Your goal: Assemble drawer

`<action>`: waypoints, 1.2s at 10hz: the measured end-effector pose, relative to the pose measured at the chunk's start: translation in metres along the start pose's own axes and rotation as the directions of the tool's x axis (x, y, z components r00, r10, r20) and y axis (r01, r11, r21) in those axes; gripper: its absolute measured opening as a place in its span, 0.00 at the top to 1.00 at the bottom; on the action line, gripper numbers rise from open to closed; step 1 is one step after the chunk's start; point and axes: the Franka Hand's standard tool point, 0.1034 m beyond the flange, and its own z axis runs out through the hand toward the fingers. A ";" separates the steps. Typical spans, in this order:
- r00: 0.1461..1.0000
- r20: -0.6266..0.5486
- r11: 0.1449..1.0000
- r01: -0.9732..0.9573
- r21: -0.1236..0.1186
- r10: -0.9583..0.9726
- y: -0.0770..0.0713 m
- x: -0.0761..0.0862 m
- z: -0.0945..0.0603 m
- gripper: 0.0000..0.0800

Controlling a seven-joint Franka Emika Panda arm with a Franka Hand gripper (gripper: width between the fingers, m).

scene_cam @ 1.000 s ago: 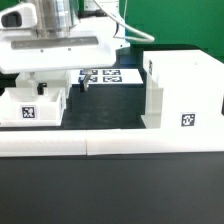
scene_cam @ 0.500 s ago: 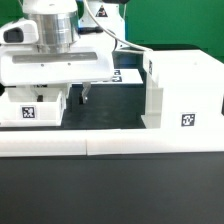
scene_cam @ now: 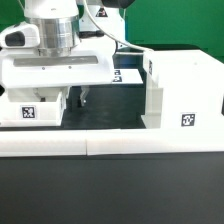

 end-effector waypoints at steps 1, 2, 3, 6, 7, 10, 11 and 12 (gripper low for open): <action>1.000 0.000 1.000 0.000 0.000 0.000 0.000 0.000 0.000 0.51; 1.000 0.000 1.000 0.000 0.000 0.000 0.000 0.000 0.000 0.51; 1.000 0.000 1.000 0.000 0.000 0.000 0.000 0.000 0.000 0.74; 1.000 0.001 1.000 0.002 0.002 -0.002 -0.001 0.000 0.000 0.95; 1.000 0.001 1.000 0.002 0.002 -0.002 -0.001 0.000 0.000 0.95; 1.000 0.001 1.000 0.002 0.002 -0.002 -0.001 0.000 0.000 0.95; 1.000 0.002 1.000 0.006 0.001 -0.006 -0.002 0.000 -0.001 0.95; 1.000 0.001 1.000 0.020 0.003 -0.020 -0.007 0.001 -0.006 0.95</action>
Offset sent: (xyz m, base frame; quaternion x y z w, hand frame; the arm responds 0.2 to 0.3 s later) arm 0.0000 0.0000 0.0000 0.0000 0.0000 0.0000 1.0000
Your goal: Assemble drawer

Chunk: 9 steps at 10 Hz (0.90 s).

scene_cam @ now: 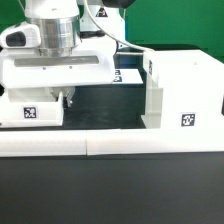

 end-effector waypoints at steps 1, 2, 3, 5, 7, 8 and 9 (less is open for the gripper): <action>0.999 -0.004 0.999 0.033 -0.002 -0.033 -0.007 0.002 -0.008 0.95; 0.998 -0.009 0.998 0.058 0.000 -0.058 -0.010 0.003 -0.014 0.95; 0.996 -0.016 0.996 0.088 0.003 -0.088 -0.014 0.005 -0.018 0.95; 0.991 -0.016 0.991 0.134 0.003 -0.134 -0.015 0.005 -0.018 0.95; 0.981 -0.015 0.981 0.193 0.002 -0.193 -0.014 0.005 -0.017 0.95; 0.967 -0.014 0.968 0.253 0.000 -0.253 -0.014 0.005 -0.017 0.95; 0.944 -0.011 0.944 0.330 -0.004 -0.330 -0.013 0.004 -0.016 0.95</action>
Offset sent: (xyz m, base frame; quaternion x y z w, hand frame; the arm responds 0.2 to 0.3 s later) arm 0.0070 0.0262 0.0119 0.0517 0.0114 -0.1114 0.9924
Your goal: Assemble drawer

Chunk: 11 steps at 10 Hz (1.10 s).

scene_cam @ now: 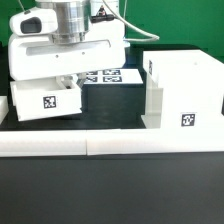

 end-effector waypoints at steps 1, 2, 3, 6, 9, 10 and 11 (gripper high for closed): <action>0.994 0.008 0.994 0.111 -0.006 -0.111 -0.001 0.001 0.001 0.95; 0.981 0.015 0.982 0.191 -0.007 -0.191 -0.006 0.006 0.001 0.95; 0.957 0.022 0.957 0.291 -0.008 -0.291 -0.009 0.010 0.002 0.95; 0.899 0.029 0.899 0.437 -0.007 -0.437 -0.010 0.010 0.002 0.95; 0.797 0.038 0.798 0.603 -0.004 -0.602 -0.006 0.008 0.002 0.95; 0.774 0.039 0.775 0.632 -0.002 -0.632 -0.006 0.008 0.002 0.95; 0.702 0.050 0.703 0.711 0.001 -0.710 -0.006 0.007 0.003 0.95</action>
Offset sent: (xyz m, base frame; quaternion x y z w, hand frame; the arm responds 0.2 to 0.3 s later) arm 0.0073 0.0202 -0.0011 0.0041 -0.0094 -0.2200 0.9754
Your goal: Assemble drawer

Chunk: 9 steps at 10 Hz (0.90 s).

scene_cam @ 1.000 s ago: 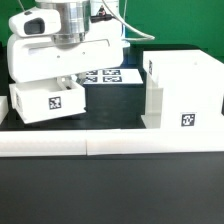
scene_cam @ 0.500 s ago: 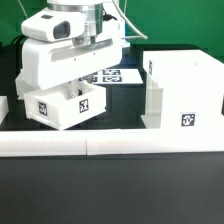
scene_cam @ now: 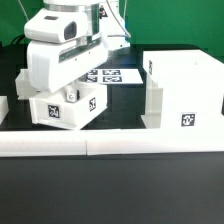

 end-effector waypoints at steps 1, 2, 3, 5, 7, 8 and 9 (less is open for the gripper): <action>0.996 0.010 0.996 0.088 -0.003 -0.088 -0.001 0.004 0.000 0.95; 0.987 0.014 0.987 0.159 -0.012 -0.159 -0.001 0.008 0.001 0.95; 0.977 0.020 0.978 0.210 -0.009 -0.210 -0.002 0.009 0.002 0.95; 0.951 0.031 0.952 0.308 -0.007 -0.307 -0.001 0.006 0.002 0.95; 0.945 0.035 0.945 0.326 -0.005 -0.325 -0.001 0.004 0.002 0.95; 0.945 0.035 0.945 0.326 -0.005 -0.325 -0.001 0.004 0.002 0.95; 0.941 0.038 0.942 0.337 -0.005 -0.336 -0.001 0.008 0.003 0.95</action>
Offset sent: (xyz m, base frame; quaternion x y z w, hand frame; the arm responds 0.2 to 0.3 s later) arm 0.0009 0.0112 0.0002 -0.0117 0.0101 -0.1023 0.9946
